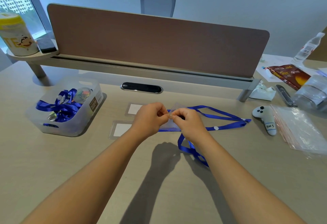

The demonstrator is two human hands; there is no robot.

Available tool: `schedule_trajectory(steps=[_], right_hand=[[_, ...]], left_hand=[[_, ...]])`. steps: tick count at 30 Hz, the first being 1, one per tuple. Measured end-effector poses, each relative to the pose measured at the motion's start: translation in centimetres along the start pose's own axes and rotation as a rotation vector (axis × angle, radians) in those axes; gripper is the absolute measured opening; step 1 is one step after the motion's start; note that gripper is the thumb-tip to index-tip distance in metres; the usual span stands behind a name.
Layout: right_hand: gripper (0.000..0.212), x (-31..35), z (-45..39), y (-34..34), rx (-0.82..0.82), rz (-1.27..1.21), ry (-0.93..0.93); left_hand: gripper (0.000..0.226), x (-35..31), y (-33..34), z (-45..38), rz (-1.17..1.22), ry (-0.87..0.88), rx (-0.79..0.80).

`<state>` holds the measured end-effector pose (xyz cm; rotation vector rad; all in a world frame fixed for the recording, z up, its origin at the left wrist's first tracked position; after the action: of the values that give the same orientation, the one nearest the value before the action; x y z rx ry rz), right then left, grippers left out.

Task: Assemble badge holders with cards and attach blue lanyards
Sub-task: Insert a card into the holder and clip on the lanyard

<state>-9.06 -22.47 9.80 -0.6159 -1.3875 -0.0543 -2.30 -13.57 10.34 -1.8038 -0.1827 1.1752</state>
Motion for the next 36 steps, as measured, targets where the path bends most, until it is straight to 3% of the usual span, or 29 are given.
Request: schedule_trajectory(steps=[4,7,10,16,20,24,28,31,32,34,36], right_hand=[[0.018,0.2,0.1,-0.2,0.014,-0.002,0.016],[0.015,0.4,0.1,-0.9,0.025,-0.145,0.079],[0.02,0.5,0.5,-1.4,0.019,-0.26,0.129],[0.03,0.4,1.1,-0.3,0.104,-0.415,0.183],[0.032,0.4,1.2,0.8,0.172,-0.31,0.209],[0.028,0.4,1.1,1.6,0.177,-0.234,0.237],[0.024,0.7,0.6,2.0,0.147,-0.216,0.237],[0.005,0.4,0.7,2.2,0.143,-0.132,0.26],[0.012,-0.2,0.8,2.2,0.135,-0.079,0.274],[0.027,-1.4,0.9,2.2,0.052,0.013,0.289],[0.021,-2.2,1.1,2.3,-0.083,0.004,0.31]], left_hand=[[0.012,0.5,0.3,0.3,0.212,-0.035,0.067],[0.019,1.3,0.6,0.9,0.441,-0.145,0.134],[0.027,2.8,0.9,1.6,0.495,-0.256,0.135],[0.063,4.7,1.9,3.8,0.621,-0.461,0.278],[0.071,4.9,0.8,4.0,0.409,-0.355,0.176],[0.053,3.7,0.0,3.4,0.34,-0.143,0.257],[0.019,4.7,-0.7,2.2,0.393,-0.137,0.237],[0.024,5.9,-1.2,1.2,0.296,-0.111,0.201],[0.027,6.2,-1.3,1.0,0.223,-0.081,0.202],[0.029,6.9,-1.4,0.5,0.054,-0.033,0.223],[0.031,7.7,-1.3,0.2,-0.118,-0.03,0.262]])
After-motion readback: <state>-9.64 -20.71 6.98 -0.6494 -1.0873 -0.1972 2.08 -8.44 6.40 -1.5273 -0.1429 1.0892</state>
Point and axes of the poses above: each hand's wrist, its own z-axis away from the middle knuckle, its own y-axis out of the palm, x = y × z, the point moved 5 cm from there along -z, towards the middle knuckle, and after that the axes turned 10 degrees about -z, right-handed, at the moved point
